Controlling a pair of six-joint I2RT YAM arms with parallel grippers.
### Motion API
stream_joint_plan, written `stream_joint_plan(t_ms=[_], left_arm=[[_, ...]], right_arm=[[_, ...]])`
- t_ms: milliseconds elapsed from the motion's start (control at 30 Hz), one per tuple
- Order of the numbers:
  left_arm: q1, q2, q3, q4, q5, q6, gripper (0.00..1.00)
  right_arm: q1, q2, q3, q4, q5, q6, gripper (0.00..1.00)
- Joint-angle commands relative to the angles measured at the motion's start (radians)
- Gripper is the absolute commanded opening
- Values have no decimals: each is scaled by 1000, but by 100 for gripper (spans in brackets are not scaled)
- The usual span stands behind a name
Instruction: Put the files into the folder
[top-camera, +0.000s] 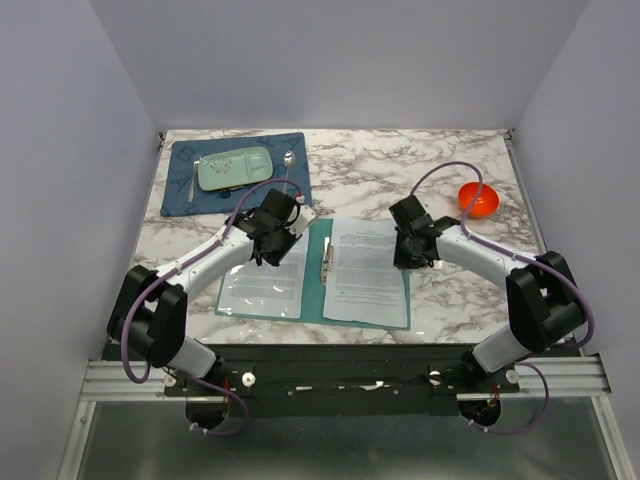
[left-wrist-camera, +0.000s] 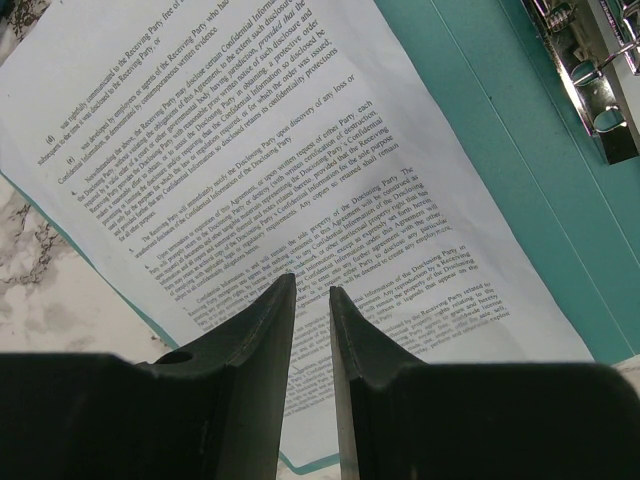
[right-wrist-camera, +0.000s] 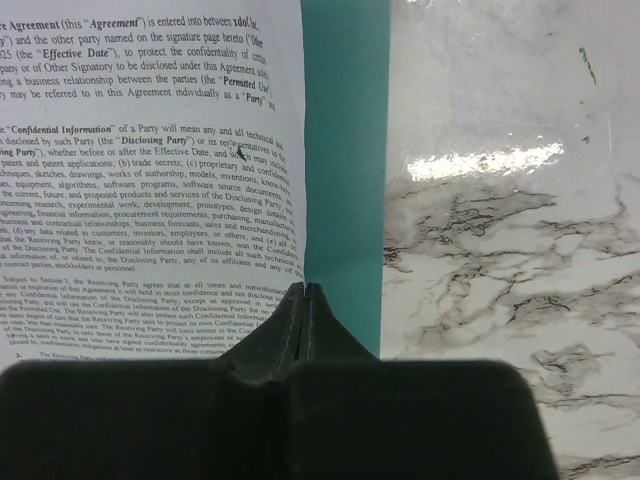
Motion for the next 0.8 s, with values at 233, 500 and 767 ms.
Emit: stream_joint_plan(t_ms=[233, 500, 767], left_arm=[[-4, -31, -11, 9, -8, 10, 34], [-4, -29, -11, 7, -8, 7, 34], [-4, -32, -11, 5, -11, 9, 34]], right_arm=[[9, 5, 34, 36, -34, -104, 1], [7, -15, 40, -6, -25, -86, 36], [9, -23, 68, -52, 26, -104, 79]])
